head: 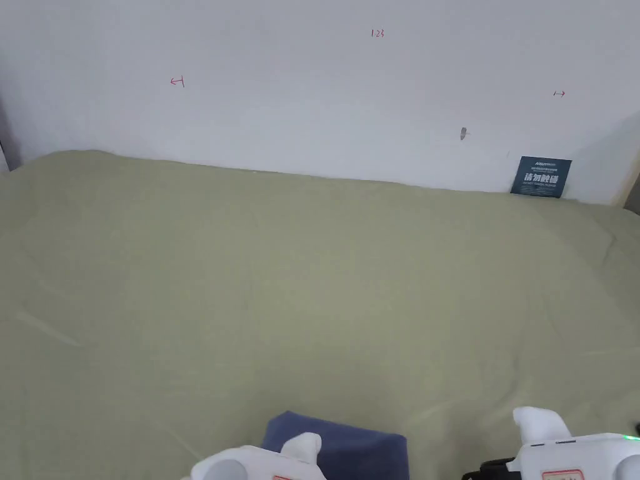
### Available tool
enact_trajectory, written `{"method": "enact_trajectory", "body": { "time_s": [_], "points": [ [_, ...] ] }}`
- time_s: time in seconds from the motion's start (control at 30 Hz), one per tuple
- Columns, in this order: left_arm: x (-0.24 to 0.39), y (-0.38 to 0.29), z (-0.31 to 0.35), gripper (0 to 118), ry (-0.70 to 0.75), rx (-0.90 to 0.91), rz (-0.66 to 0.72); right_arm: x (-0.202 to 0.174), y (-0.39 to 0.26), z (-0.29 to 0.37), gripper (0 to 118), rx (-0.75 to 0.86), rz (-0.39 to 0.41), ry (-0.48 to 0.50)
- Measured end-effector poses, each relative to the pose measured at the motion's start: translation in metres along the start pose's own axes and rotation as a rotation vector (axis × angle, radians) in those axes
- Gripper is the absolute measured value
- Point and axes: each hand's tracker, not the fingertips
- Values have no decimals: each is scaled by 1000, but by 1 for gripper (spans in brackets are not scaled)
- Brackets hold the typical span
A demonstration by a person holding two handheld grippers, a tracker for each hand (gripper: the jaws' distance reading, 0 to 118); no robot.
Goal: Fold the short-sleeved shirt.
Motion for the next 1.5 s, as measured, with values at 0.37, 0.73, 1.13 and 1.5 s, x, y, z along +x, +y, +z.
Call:
{"method": "enact_trajectory", "body": {
  "time_s": [0.37, 0.73, 1.13, 1.5],
  "points": [
    [-47, 27, 137, 0, 109, 187, -24, -45, 21, -102, 0, -152, -64, 322],
    [-75, 44, 122, 94, 6, 77, -29, -33, 7, -120, 0, -160, -64, 224],
    [-104, 24, 52, 118, -184, 57, 12, -22, 2, -119, 0, -144, -85, 281],
    [-127, 20, 38, 28, -202, 69, 234, -22, 1, -114, 0, -135, -69, 295]
  ]
}}
